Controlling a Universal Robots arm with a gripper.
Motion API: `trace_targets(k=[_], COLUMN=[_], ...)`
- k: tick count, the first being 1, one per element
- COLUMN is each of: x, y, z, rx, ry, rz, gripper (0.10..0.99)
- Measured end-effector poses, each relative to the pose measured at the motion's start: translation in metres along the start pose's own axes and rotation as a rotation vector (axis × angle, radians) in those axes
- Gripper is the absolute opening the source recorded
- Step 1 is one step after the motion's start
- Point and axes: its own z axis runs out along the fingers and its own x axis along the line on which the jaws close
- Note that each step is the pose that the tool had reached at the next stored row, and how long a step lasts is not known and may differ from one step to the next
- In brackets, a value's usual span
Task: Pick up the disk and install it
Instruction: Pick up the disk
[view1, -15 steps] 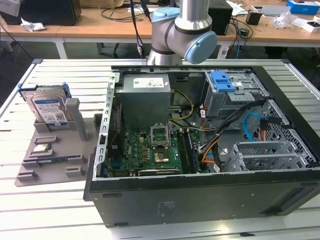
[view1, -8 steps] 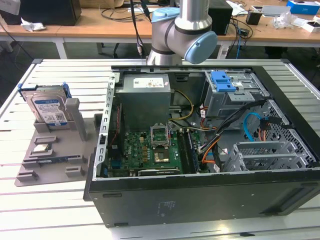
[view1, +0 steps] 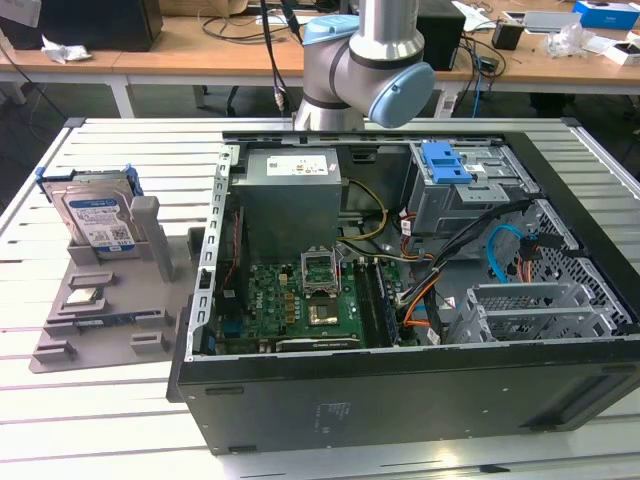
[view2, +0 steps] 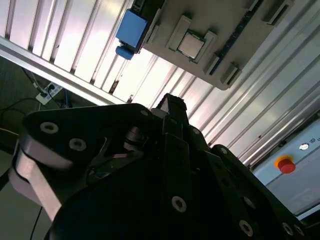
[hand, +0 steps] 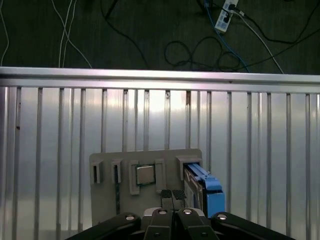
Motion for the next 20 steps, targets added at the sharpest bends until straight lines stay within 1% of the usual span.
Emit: trace_targets(k=[9, 17, 20], x=[0.0, 0.0, 0.0], y=[0.0, 0.0, 0.0], z=[0.0, 0.0, 0.0], rx=[0.0, 0.0, 0.0], ry=[0.0, 0.0001, 0.0001], rz=[-0.001, -0.002, -0.002], gripper=[0.114, 0.6, 0.6])
